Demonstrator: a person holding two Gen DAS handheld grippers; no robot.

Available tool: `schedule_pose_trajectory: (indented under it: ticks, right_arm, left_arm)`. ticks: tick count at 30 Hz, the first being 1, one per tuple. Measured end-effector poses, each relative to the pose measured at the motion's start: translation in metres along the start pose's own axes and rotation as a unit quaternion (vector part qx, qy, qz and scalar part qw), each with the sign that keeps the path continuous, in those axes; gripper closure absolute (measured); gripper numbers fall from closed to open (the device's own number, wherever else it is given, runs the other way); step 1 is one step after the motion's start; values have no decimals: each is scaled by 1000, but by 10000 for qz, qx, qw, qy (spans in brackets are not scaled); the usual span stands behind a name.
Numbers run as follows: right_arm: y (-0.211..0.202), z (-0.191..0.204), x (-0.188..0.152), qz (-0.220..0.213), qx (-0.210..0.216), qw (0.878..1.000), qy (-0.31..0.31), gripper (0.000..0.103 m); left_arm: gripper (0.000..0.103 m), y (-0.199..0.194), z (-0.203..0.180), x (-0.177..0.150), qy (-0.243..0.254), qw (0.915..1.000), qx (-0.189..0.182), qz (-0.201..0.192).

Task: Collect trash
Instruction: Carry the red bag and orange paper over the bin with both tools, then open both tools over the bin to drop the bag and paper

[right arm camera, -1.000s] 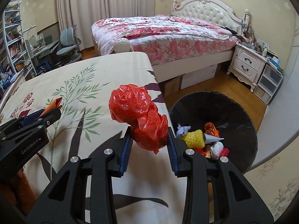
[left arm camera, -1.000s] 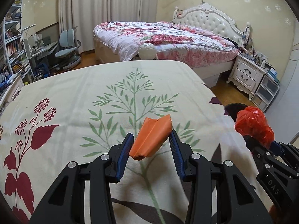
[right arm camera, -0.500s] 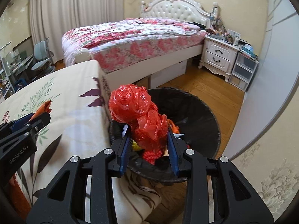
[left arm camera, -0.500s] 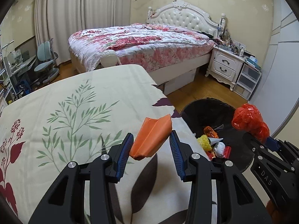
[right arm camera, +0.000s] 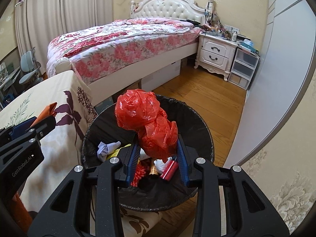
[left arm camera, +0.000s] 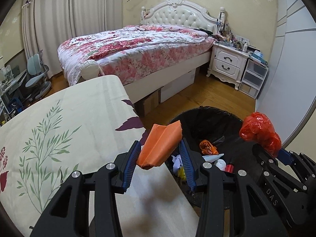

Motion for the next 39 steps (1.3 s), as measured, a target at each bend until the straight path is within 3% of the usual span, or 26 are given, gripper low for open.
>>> schedule_pose_trajectory:
  ticks: [25,28,31,39]
  right_arm:
    - [35,-18,3,258,-122,9993,242,66]
    - [34,-18,4,229,-167,9993,241,55]
    - [33,-19,4,210,-202,9993,250,54]
    - [20,-22,8,99,-339,9990,280,40]
  left_arm:
    - [57,42,-26,9,229,9994,49,258]
    - [41,42,-26,11,211,9995,55,222]
    - [32,40,-24,13,155,9997,67,158]
    - [21,32,-11,15,92,9998,196,21]
Point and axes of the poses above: each gripper's, at about its wrist camera, not at the fingertips, and y roughly the way its jaws point, z to its left, x to its top, the point moved 3 cm from there along y, roughly the way its jaws point, and after that the axes turned 12 degrees about -y, right-handed, at the moved point
